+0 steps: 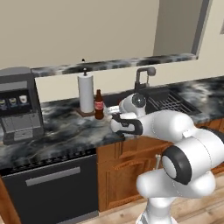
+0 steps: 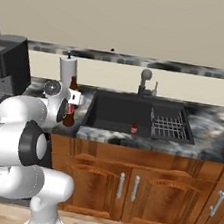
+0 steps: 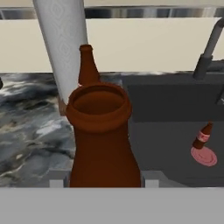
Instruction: Place the large bottle from the dining counter next to the other large bottle outside the sink, and place the small bottle from the dining counter next to the other small bottle inside the sink.
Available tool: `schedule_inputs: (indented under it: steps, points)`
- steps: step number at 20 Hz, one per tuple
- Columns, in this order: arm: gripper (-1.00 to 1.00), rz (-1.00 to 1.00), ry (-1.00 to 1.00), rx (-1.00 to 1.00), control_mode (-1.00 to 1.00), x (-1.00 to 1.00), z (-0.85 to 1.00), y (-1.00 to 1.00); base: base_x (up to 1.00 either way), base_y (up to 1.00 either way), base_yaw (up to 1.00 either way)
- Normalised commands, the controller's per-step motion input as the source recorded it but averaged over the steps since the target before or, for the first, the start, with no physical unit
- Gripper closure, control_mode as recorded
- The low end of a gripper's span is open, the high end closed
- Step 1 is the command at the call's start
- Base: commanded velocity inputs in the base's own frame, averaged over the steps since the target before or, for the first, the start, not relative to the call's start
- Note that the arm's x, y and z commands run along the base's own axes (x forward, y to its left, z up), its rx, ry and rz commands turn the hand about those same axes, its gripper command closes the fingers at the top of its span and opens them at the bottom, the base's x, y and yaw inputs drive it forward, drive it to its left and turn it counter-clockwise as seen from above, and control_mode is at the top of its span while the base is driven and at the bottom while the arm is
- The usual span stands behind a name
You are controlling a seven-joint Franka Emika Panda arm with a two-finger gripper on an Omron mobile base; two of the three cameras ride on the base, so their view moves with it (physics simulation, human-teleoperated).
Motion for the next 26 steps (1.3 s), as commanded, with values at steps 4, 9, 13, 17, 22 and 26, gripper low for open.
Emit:
schedule_inputs:
  steps: [4, 9, 13, 17, 22, 26]
  points:
    - [1.0, 0.0, 0.0, 0.0, 1.0, 0.0, 0.0, 0.0, 0.54, -0.1, 0.08]
    - [1.0, 0.0, 0.0, 0.0, 1.0, 0.0, 0.0, 0.0, 0.39, 0.0, 0.11]
    - [1.0, 0.0, 0.0, 0.0, 1.0, 0.0, 0.0, 0.0, 0.05, 0.0, 0.06]
    - [1.0, 0.0, 0.0, 0.0, 1.0, 0.0, 0.0, 0.0, 0.0, 0.0, 0.0]
    - [1.0, 0.0, 0.0, 0.0, 1.0, 0.0, 0.0, 0.0, 0.0, 0.0, 0.0]
    - [1.0, 0.0, 0.0, 0.0, 1.0, 0.0, 0.0, 0.0, 0.0, -0.03, 0.0]
